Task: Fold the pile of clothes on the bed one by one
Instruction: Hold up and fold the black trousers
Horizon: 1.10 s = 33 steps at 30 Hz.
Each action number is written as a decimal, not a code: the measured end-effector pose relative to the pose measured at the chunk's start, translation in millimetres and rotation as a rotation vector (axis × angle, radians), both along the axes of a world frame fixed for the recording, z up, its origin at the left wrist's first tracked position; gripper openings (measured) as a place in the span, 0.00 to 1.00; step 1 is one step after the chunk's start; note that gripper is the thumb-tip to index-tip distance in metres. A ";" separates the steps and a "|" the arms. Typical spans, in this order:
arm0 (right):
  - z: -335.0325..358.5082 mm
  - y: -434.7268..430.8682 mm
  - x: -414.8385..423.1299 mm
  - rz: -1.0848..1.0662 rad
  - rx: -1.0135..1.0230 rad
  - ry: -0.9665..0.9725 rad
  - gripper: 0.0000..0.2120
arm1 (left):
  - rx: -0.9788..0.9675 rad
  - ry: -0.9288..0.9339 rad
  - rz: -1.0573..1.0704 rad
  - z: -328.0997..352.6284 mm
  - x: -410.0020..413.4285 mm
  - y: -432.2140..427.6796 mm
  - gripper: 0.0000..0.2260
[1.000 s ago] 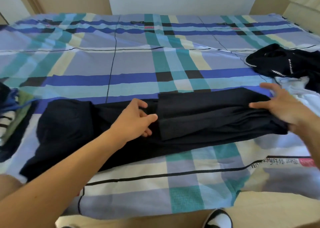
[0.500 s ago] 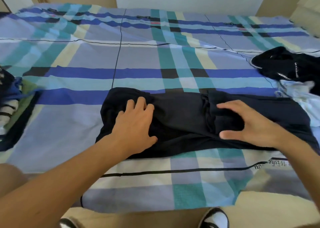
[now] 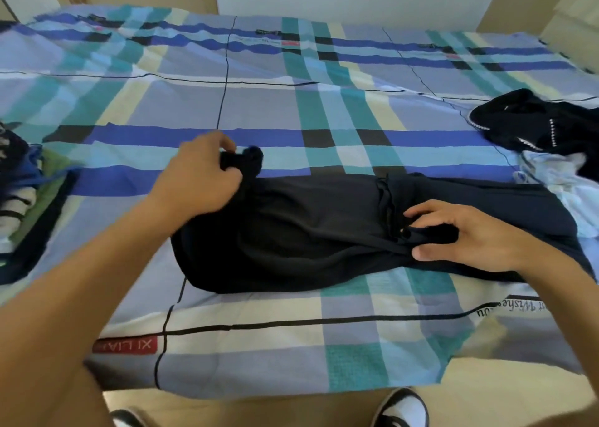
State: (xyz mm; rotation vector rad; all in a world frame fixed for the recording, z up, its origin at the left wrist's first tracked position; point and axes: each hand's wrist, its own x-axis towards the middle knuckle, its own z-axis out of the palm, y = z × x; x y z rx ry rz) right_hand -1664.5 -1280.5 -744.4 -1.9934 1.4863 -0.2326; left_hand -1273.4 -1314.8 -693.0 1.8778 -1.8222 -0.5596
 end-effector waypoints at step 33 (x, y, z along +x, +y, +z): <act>20.6 29.0 -174.9 -0.971 -0.006 0.053 0.34 | -0.075 -0.373 -0.649 -80.3 -204.2 7.9 0.38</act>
